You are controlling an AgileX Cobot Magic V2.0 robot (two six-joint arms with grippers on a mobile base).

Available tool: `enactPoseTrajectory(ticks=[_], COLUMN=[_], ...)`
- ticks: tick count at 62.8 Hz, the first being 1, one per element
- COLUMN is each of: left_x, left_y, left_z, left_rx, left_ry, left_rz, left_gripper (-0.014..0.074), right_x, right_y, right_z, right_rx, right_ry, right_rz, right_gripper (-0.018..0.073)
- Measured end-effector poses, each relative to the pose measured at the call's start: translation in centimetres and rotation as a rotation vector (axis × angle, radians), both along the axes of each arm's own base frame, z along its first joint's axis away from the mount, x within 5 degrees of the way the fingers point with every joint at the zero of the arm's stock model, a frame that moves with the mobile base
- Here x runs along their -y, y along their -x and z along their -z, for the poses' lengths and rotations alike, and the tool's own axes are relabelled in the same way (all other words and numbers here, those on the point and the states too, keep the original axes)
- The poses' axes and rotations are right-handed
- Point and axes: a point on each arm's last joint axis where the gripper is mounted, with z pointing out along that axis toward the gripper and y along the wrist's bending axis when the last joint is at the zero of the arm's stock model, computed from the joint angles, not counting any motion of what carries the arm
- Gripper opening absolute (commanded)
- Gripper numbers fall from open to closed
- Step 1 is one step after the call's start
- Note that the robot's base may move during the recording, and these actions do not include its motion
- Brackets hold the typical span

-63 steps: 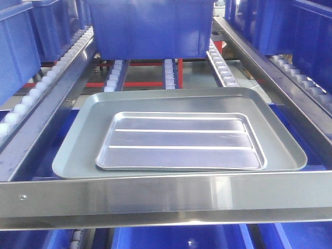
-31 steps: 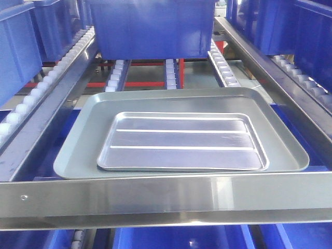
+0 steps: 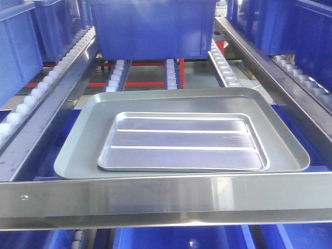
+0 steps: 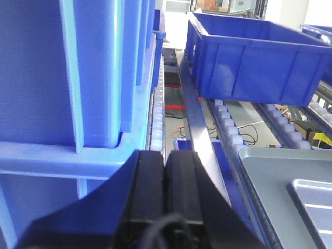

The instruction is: Grab silver tray and stack on right shelf

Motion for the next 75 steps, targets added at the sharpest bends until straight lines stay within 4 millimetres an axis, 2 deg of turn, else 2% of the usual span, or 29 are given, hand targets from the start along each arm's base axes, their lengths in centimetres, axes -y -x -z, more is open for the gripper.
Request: enactPoseTrajectory(ticks=[54,64,75], left_x=[0.0,0.0,0.0], left_y=[0.0,0.0,0.0], left_z=[-0.1,-0.1,-0.1], left_rx=[0.006,0.006,0.006], left_ry=[0.002,0.002,0.002], left_rz=[0.0,0.0,0.0], left_gripper=[-0.01,-0.01,-0.01], right_x=[0.2,-0.1,-0.3], right_y=[-0.1,-1.3,-2.8], right_z=[0.1,1.9,6.3], right_rx=[0.012,0.037,0.077], right_ry=[0.034,0.065,0.077], right_rz=[0.019,0.052,0.138], right_gripper=[0.0057,0.0057,0.0057])
